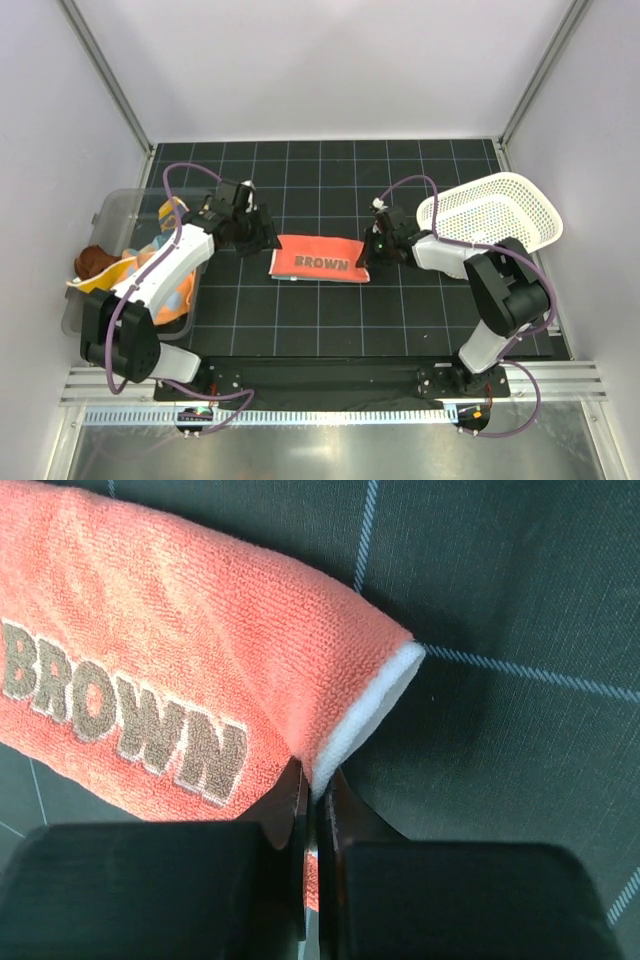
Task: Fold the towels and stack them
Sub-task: Neatly place the folded towel into the bin
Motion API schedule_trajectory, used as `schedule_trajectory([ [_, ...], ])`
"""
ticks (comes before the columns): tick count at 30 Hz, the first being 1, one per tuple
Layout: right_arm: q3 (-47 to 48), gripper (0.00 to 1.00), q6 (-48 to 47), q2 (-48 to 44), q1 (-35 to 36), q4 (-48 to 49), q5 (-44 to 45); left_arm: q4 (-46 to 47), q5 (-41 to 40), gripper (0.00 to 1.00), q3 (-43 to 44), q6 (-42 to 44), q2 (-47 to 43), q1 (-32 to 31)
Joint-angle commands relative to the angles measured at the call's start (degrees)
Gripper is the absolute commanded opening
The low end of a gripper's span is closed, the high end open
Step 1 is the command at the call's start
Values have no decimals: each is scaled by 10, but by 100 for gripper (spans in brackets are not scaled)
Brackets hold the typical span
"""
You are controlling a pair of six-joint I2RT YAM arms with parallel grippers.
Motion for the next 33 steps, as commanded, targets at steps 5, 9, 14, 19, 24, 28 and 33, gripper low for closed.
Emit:
schedule_trajectory([
  [5,62,1,-77,-89,-31,-233,61,-5,15,61,13,4,-40,4],
  [9,96,1,-113,-130,-70,-339,84,0,26,61,7,4,-47,4],
  [14,144,1,-152,-163,-84,-424,137,8,55,61,6,3,-43,3],
  [19,238,1,-182,-143,-91,-492,203,17,69,61,0,2,-39,4],
  [24,333,1,-216,-111,-106,-570,287,18,79,61,0,5,-33,3],
  [28,370,1,-241,-97,-131,-587,309,21,83,61,0,4,-28,4],
  [33,390,1,-283,-76,-172,-592,336,22,88,61,5,6,-18,3],
])
